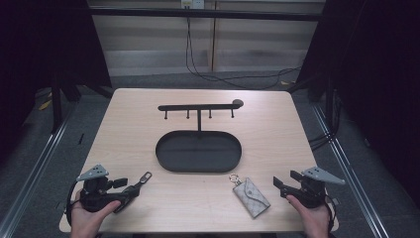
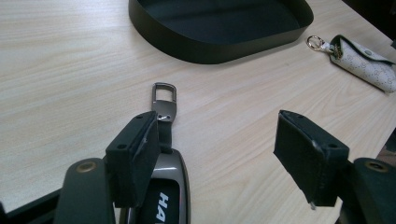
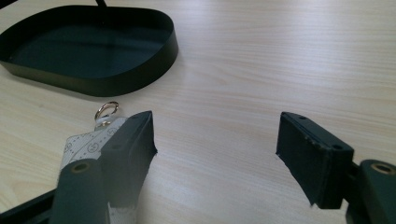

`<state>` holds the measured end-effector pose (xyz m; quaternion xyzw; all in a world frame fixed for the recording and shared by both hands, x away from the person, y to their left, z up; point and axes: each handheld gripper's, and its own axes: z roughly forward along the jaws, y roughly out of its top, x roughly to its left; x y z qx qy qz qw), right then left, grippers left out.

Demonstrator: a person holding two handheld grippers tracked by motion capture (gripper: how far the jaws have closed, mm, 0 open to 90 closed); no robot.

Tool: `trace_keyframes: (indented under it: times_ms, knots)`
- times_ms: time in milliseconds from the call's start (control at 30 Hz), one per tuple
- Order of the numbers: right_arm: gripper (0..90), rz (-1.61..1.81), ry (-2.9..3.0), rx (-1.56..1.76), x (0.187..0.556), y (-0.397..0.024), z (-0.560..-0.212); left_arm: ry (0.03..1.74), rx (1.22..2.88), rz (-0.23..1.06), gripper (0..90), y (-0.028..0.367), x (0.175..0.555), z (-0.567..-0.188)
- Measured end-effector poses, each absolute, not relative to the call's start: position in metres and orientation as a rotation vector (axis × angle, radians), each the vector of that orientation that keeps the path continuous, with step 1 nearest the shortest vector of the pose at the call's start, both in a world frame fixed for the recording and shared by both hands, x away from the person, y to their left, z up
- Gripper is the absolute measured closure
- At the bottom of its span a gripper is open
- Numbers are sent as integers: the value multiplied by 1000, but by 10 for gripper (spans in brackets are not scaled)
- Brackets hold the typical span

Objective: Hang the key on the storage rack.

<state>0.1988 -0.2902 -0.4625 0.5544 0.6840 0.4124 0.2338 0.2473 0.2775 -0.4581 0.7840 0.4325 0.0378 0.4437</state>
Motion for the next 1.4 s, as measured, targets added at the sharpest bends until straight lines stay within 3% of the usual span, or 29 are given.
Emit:
trace_keyframes:
  times_ms: [633, 900, 1033, 1400]
  knots:
    - [242, 1183, 1882, 1565, 192, -296, -462, 1077, 1985, 70, 353, 273, 251, -454]
    - [245, 1185, 1898, 1563, 194, -294, -462, 1113, 2029, 31, 434, 269, 260, -456]
    - [245, 1176, 1902, 1571, 195, -295, -463, 1181, 2070, 49, 429, 267, 268, -457]
    - [248, 1175, 1914, 1577, 196, -295, -465, 1156, 2202, 53, 419, 257, 282, -444]
